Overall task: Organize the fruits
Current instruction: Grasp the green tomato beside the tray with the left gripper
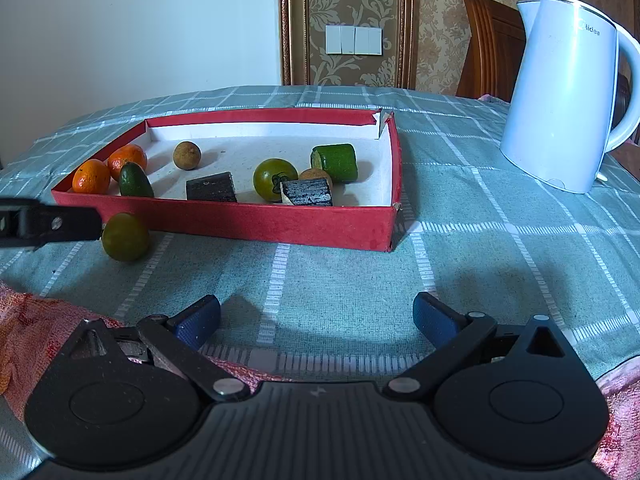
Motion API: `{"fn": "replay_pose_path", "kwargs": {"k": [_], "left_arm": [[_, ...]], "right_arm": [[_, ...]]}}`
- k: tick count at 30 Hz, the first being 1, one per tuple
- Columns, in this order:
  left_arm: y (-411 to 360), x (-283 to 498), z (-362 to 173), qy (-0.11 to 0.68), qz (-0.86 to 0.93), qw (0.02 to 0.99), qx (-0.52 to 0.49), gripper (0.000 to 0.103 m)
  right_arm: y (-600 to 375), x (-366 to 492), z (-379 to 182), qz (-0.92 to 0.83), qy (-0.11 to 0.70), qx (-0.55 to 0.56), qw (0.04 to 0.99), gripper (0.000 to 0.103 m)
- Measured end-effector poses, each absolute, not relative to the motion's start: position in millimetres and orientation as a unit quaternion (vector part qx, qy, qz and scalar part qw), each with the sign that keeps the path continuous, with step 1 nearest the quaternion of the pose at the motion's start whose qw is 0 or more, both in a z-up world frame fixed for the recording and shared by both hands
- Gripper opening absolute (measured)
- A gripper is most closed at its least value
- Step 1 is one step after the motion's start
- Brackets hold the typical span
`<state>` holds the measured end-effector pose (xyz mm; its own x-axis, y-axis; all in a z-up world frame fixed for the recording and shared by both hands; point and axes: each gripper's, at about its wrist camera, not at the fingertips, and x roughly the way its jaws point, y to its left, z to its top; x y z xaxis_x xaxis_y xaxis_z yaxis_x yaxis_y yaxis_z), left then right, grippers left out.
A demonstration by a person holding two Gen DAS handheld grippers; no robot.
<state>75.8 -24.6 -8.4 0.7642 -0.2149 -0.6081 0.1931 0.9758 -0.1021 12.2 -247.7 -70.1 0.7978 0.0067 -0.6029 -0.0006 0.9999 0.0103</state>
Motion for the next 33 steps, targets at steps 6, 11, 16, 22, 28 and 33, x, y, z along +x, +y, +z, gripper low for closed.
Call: {"fn": "replay_pose_path", "kwargs": {"k": [6,11,16,22,28,33], "left_arm": [[-45,86,-16,0.333,-0.107,0.937,0.017,0.103],[-48,95,-24,0.338,-0.097,0.936,0.023,0.103],[-42,100,-33,0.346,-0.094,0.933,0.018,0.087],[-44,91,-38,0.331,-0.106,0.937,0.037,0.077],[-46,91,-38,0.325,-0.119,0.937,0.039,0.065],[-50,92,-36,0.323,-0.127,0.937,0.046,0.049]], "right_arm": [[-248,12,-70,0.002,0.318,0.005,0.948,0.103],[-248,12,-70,0.002,0.318,0.005,0.948,0.103],[-248,12,-70,0.002,0.318,0.005,0.948,0.103],[-248,13,-70,0.002,0.318,0.005,0.948,0.103],[-248,13,-70,0.002,0.318,0.005,0.948,0.103],[-248,13,-70,0.002,0.318,0.005,0.948,0.103]]}}
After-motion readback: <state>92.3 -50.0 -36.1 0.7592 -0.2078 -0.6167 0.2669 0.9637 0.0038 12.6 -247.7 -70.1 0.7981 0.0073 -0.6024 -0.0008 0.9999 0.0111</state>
